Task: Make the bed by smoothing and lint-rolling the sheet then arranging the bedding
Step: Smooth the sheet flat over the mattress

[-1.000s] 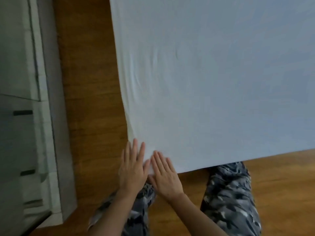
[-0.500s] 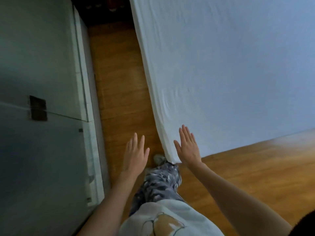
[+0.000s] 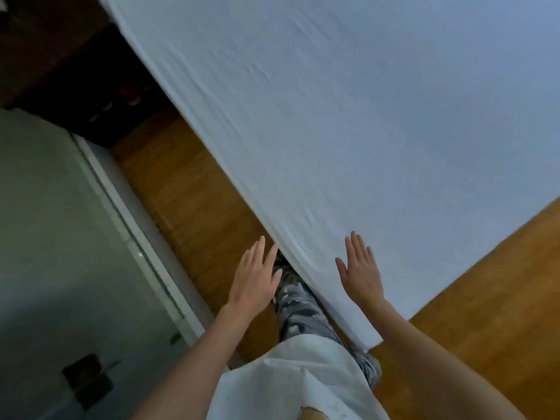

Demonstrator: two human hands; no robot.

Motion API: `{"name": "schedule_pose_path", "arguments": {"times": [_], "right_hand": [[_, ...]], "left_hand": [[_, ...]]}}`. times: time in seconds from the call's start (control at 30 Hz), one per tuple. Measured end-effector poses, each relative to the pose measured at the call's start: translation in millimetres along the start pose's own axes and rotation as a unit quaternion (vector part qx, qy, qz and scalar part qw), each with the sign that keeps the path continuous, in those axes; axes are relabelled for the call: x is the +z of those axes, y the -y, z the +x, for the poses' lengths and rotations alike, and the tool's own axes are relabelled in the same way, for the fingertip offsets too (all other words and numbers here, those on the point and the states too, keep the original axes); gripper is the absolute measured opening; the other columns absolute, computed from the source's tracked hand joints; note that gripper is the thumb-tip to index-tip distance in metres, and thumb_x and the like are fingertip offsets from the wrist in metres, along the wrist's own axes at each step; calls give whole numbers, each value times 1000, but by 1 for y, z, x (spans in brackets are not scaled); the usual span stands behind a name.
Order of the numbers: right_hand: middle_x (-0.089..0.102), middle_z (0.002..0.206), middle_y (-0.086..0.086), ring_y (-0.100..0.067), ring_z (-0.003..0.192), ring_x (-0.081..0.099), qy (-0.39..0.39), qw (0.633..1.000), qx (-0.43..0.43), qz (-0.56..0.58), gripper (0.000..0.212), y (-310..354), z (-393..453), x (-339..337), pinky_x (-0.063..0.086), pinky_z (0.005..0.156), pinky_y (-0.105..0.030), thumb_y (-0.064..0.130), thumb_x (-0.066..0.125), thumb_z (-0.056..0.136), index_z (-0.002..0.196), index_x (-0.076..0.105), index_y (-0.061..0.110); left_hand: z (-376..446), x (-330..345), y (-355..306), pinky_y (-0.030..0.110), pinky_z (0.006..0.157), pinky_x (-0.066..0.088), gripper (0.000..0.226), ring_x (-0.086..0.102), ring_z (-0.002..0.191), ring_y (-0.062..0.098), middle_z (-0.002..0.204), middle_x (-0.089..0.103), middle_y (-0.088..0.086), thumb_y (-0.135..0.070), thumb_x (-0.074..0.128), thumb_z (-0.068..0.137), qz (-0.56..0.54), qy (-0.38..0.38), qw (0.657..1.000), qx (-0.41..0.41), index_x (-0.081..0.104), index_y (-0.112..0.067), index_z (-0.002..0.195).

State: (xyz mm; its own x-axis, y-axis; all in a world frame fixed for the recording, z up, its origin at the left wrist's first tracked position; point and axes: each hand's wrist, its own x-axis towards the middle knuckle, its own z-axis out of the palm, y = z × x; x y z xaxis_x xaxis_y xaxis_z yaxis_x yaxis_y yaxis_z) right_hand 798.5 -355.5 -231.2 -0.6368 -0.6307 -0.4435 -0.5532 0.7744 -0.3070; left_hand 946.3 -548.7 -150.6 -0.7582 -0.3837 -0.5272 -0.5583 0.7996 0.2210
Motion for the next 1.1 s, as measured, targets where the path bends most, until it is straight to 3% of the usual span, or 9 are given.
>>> {"name": "schedule_pose_path", "arguments": {"times": [0.23, 0.37, 0.47, 0.57, 0.7, 0.77, 0.9, 1.0, 1.1], "right_hand": [[31, 153, -21, -35, 142, 27, -25, 991, 113, 62, 66, 40, 93, 4, 22, 115, -45, 50, 18, 99, 141, 40, 4], [32, 151, -23, -38, 140, 28, -63, 988, 128, 59, 62, 29, 164, 17, 25, 115, -47, 46, 22, 100, 141, 39, 3], [28, 153, -24, -38, 142, 25, -133, 974, 172, 61, 62, 4, 216, 28, 24, 115, -48, 42, 30, 99, 143, 36, -1], [26, 153, -25, -37, 143, 24, -212, 960, 183, 33, 64, -23, 268, 28, 21, 116, -49, 42, 35, 98, 144, 33, -3], [25, 154, -23, -35, 144, 23, -232, 950, 209, 10, 66, -27, 306, 60, 18, 117, -48, 44, 32, 100, 146, 29, -2], [22, 156, -21, -31, 146, 17, -226, 944, 239, 14, 67, 11, 303, 106, 12, 118, -46, 46, 21, 101, 147, 24, -2], [3, 161, -15, -27, 149, 8, -178, 964, 199, -1, 68, 133, 269, 179, 8, 120, -44, 46, 23, 101, 153, 8, 4], [13, 160, -14, -25, 149, 10, -118, 979, 167, -4, 69, 216, 260, 194, 13, 119, -43, 46, 26, 102, 154, 6, 5], [15, 160, -12, -23, 148, 12, -116, 970, 208, 44, 66, 252, 284, 174, 18, 116, -42, 43, 25, 103, 154, 6, 7]], "left_hand": [[166, -61, 65, 40, 115, 26, 58, 32, 142, 33, 156, 27, 20, -35, 48, 99, 145, 55, 976, 156, 33, -10, 149], [276, -64, 82, 45, 97, 48, 60, 56, 121, 38, 139, 49, 25, -29, 72, 82, 209, 30, 950, 230, 55, -5, 134], [353, -56, 78, 49, 100, 46, 64, 50, 127, 41, 143, 43, 28, -27, 72, 84, 214, 15, 931, 296, 50, -3, 138], [425, -38, 60, 50, 107, 41, 57, 41, 134, 42, 148, 35, 29, -31, 50, 93, 225, -33, 890, 395, 43, -5, 143], [489, -1, 43, 50, 115, 24, 58, 27, 141, 42, 152, 28, 28, -32, 41, 95, 188, -49, 858, 476, 37, -5, 145], [502, 21, 68, 47, 118, 15, 60, 22, 144, 38, 155, 26, 24, -33, 44, 95, 178, -33, 822, 541, 34, -4, 147], [491, 30, 159, 43, 120, 11, 63, 18, 147, 29, 158, 23, 14, -39, 36, 98, 218, 34, 690, 689, 27, -5, 150], [483, 16, 222, 41, 122, 2, 60, 19, 147, 24, 158, 26, 10, -39, 33, 98, 246, 99, 604, 751, 30, -10, 151], [494, -22, 268, 40, 122, 4, 56, 29, 144, 23, 155, 33, 7, -38, 41, 97, 267, 143, 559, 772, 36, -16, 148]]}}
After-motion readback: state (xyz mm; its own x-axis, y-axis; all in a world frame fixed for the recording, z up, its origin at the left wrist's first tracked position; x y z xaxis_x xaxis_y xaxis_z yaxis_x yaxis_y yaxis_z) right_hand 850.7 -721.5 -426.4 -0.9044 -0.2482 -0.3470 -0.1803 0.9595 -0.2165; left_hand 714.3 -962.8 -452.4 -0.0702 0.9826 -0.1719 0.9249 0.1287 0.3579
